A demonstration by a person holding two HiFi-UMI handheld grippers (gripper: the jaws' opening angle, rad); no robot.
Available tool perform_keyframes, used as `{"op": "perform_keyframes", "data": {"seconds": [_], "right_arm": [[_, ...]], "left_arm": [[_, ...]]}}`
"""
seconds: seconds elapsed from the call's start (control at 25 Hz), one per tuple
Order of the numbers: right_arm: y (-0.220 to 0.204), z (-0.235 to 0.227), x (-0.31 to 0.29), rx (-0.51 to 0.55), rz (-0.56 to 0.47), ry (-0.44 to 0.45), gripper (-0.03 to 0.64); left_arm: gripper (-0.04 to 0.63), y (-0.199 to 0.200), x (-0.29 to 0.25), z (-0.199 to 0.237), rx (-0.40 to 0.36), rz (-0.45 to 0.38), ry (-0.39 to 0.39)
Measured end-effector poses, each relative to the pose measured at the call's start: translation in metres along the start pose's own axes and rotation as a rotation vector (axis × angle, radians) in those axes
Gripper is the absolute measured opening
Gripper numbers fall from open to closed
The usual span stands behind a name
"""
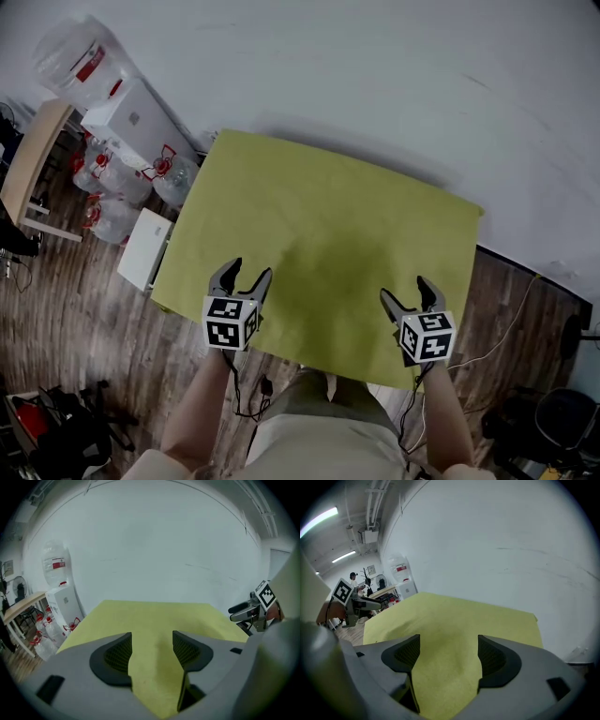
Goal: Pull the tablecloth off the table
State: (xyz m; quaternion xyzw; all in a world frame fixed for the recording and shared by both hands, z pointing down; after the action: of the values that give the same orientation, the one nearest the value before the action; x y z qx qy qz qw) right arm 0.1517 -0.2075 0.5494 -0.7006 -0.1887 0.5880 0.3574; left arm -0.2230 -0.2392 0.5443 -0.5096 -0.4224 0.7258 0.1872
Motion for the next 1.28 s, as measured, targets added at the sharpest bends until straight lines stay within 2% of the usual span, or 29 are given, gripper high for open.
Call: {"op": "perform_keyframes", "data": {"seconds": [0.32, 0.84, 1.12, 1.24, 1.28], "right_arm": [[-0.028, -0.018, -0.042, -0.032, 0.066, 0.002, 0.383], [-0.064, -0.026, -0.077, -0.034, 0.161, -0.041, 0.387], [-0.07, -0.026, -0.078, 0.016, 0.14, -0.074, 0.387], [-0.071, -0.025, -0.077, 0.03, 0.128, -0.072, 0.379], [-0.071, -0.024, -0.076, 0.036, 0.131, -0.066, 0.357]], "left_arm": [[0.283, -0.032, -0.038, -0.002, 0.03, 0.088, -0.002], [0.292, -0.073, -0.093, -0.009, 0.01, 0.244, 0.024], [0.29, -0.077, -0.096, -0.009, 0.043, 0.232, 0.043], [0.263, -0.077, -0.097, -0.012, 0.061, 0.23, 0.068], [0.251, -0.077, -0.097, -0.014, 0.061, 0.231, 0.074]]}}
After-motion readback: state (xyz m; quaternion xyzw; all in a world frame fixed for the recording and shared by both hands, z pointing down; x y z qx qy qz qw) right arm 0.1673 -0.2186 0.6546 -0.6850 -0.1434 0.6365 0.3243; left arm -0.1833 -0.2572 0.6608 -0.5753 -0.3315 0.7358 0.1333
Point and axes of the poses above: the fingertips, and each gripper's own axes: x backward along the fingers, z to its left, y out of its top, the point moved 9 cm from there along x, backward along the fingers, and after that the axes turned 4 degrees about -y, right-handed, at the moved point
